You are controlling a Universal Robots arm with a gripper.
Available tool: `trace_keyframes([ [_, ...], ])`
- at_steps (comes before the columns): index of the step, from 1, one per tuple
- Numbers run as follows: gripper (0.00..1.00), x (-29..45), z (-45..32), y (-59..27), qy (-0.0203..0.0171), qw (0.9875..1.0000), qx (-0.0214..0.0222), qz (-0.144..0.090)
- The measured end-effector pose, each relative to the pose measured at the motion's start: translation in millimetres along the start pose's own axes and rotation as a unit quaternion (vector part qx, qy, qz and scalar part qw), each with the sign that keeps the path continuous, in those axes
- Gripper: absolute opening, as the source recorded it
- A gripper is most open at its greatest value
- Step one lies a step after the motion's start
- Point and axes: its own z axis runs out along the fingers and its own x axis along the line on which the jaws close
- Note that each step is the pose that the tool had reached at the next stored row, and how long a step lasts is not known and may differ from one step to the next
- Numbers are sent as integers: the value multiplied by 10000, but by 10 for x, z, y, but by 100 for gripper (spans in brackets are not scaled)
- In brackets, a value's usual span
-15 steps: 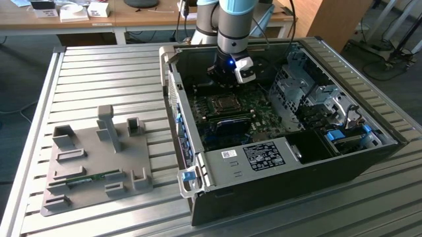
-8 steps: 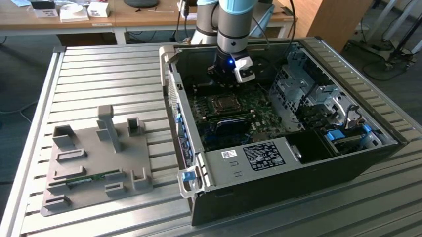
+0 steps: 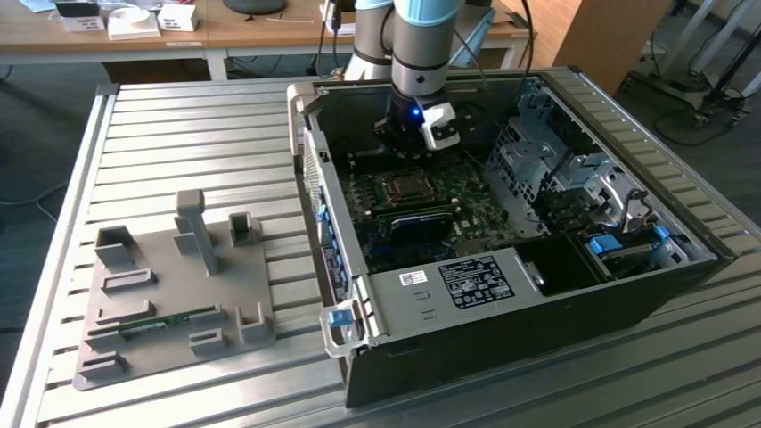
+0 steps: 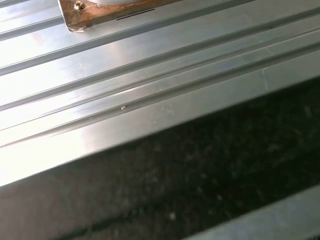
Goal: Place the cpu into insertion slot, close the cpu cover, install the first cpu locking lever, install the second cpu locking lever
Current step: 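Install the first cpu locking lever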
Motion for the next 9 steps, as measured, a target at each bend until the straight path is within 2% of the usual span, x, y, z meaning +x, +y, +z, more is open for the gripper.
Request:
trace_keyframes([
  [9,11,2,20,-3,-16,10000,43,9],
])
